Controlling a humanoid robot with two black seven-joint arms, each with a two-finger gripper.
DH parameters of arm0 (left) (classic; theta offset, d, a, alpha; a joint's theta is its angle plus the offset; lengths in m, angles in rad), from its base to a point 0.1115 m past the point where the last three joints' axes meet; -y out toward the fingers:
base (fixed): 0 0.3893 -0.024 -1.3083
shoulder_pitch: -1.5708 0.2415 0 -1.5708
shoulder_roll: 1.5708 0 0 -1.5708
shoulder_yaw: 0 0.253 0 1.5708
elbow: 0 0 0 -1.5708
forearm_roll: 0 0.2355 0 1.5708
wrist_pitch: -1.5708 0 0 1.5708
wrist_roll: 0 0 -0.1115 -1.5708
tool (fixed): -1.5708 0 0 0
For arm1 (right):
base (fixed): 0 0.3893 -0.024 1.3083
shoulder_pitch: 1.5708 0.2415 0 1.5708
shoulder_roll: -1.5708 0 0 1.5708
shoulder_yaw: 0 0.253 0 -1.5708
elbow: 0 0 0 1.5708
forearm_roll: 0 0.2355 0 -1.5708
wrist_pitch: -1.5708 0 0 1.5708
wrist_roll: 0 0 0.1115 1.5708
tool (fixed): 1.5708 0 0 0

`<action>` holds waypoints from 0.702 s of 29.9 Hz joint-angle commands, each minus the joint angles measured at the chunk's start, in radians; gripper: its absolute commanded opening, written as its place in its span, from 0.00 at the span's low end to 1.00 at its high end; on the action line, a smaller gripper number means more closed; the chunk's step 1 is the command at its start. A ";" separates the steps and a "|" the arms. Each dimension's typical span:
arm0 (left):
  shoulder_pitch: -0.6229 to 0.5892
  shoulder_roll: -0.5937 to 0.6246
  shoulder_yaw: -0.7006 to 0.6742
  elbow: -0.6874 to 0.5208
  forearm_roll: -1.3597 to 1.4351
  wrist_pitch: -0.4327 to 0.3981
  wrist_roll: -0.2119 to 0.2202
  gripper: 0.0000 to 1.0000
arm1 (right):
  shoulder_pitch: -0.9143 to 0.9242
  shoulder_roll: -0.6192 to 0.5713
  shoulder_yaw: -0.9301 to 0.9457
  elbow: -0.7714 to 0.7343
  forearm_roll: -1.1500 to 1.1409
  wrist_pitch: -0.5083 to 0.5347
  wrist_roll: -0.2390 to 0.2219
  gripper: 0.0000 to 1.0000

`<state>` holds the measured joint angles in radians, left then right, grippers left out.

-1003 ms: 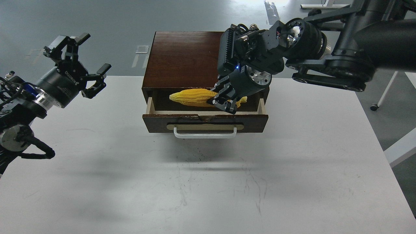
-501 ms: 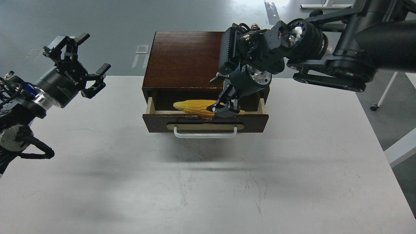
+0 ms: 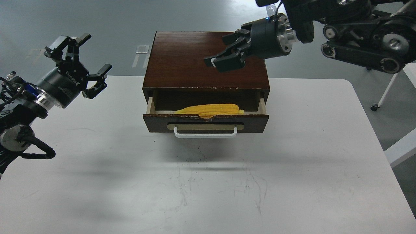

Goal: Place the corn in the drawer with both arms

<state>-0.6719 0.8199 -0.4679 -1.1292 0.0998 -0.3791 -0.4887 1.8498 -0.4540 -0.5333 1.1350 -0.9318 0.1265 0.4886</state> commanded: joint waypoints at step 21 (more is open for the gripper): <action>0.032 -0.042 -0.034 0.005 0.000 -0.024 0.000 0.99 | -0.994 -0.238 0.838 -0.033 0.904 0.076 0.000 0.99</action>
<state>-0.6525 0.7834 -0.4883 -1.1254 0.0998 -0.3838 -0.4887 0.9146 -0.7009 0.2619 1.1151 -0.0567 0.1890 0.4884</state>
